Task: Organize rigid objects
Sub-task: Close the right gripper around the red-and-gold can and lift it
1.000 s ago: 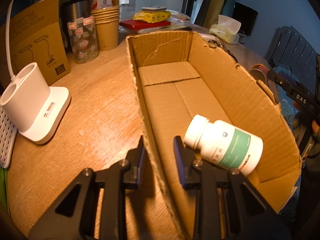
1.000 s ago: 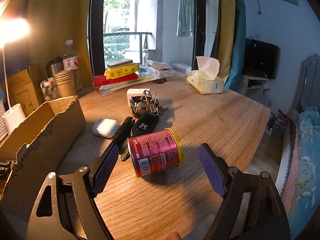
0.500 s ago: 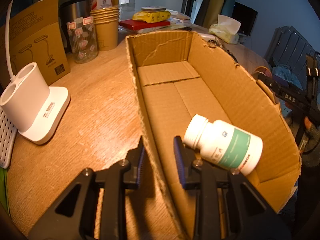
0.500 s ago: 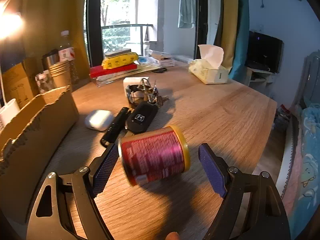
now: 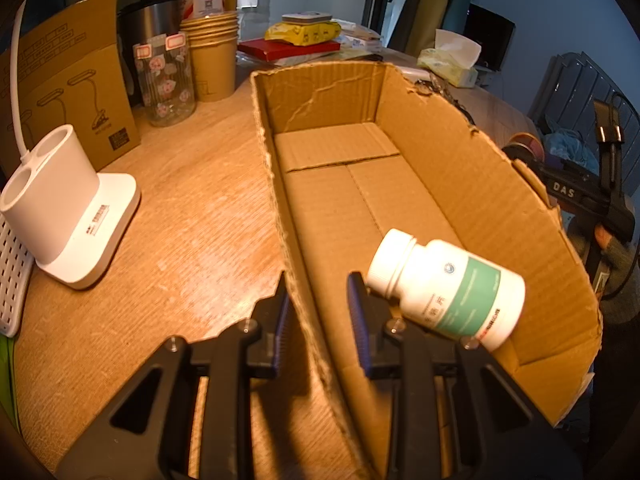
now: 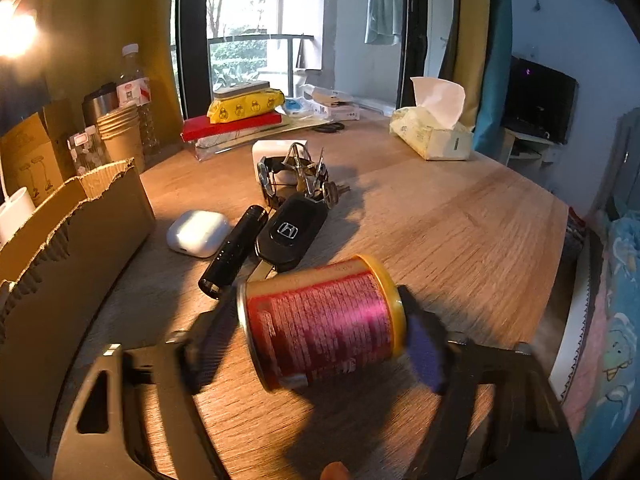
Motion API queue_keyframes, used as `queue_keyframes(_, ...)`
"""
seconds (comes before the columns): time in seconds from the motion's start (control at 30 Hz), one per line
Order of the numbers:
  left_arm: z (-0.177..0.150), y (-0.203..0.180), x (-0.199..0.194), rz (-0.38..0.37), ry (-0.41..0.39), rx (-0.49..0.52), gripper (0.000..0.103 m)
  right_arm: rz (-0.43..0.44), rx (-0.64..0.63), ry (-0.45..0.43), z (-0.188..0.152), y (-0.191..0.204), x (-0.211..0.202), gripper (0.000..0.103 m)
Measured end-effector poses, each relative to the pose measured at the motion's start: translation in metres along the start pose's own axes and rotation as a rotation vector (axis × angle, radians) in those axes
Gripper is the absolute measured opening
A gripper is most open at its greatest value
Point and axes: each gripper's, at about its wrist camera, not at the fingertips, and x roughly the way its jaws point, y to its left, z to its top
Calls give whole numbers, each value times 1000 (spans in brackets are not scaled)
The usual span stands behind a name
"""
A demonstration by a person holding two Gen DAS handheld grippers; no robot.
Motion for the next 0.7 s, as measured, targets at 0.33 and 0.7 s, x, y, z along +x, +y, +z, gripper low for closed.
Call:
queue_keyframes(0.33,0,0,0,0,0,0,28,3,-4,-9,-2,2,-2,69)
queue_keyframes(0.7,0,0,0,0,0,0,28,23,-5,-49,1,11,-24,69)
